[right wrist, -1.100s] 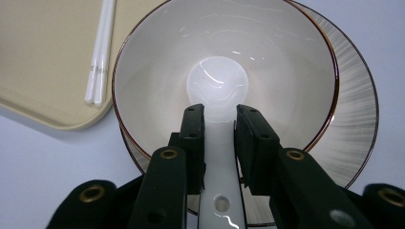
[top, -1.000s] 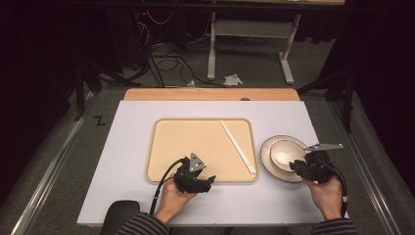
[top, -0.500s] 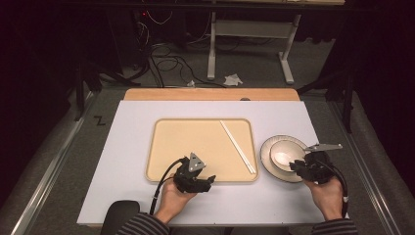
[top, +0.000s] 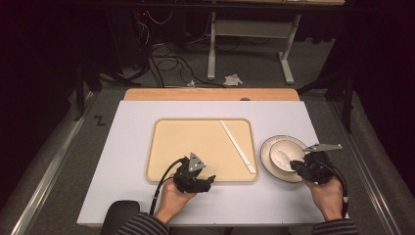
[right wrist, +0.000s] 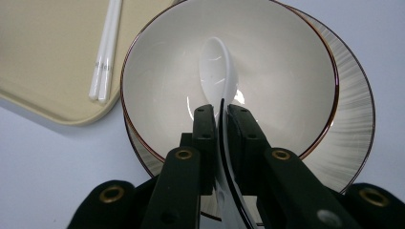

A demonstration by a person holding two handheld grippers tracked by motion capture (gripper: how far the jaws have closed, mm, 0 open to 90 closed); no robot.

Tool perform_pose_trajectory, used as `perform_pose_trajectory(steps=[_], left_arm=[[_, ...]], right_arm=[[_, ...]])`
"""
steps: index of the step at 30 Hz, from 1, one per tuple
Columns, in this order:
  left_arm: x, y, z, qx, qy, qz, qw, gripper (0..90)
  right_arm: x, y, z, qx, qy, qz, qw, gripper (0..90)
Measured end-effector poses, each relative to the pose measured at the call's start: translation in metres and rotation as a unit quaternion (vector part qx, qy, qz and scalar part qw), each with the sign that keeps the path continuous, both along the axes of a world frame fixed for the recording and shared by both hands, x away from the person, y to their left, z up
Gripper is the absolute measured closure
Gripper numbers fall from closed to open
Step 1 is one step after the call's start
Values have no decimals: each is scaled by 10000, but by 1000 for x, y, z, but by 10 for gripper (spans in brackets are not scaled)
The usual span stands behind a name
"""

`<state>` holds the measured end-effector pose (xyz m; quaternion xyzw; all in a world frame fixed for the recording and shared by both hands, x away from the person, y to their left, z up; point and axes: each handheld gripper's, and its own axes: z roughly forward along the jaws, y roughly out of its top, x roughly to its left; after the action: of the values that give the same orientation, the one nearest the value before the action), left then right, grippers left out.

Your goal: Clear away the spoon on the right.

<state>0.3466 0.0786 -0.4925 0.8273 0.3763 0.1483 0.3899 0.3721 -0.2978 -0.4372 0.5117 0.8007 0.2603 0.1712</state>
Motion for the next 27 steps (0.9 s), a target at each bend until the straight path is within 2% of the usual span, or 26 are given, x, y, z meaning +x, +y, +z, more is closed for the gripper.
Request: perform_pose_trajectory(steps=[14, 27], left_arm=[[0, 0, 0, 0, -11, -2, 10000, 344], [-1, -1, -1, 42, -10, -18, 10000, 347]], right_arm=[[-1, 1, 2, -41, -30, 87, 9999, 856], [0, -1, 2, 142, 7, 154, 9998, 858]])
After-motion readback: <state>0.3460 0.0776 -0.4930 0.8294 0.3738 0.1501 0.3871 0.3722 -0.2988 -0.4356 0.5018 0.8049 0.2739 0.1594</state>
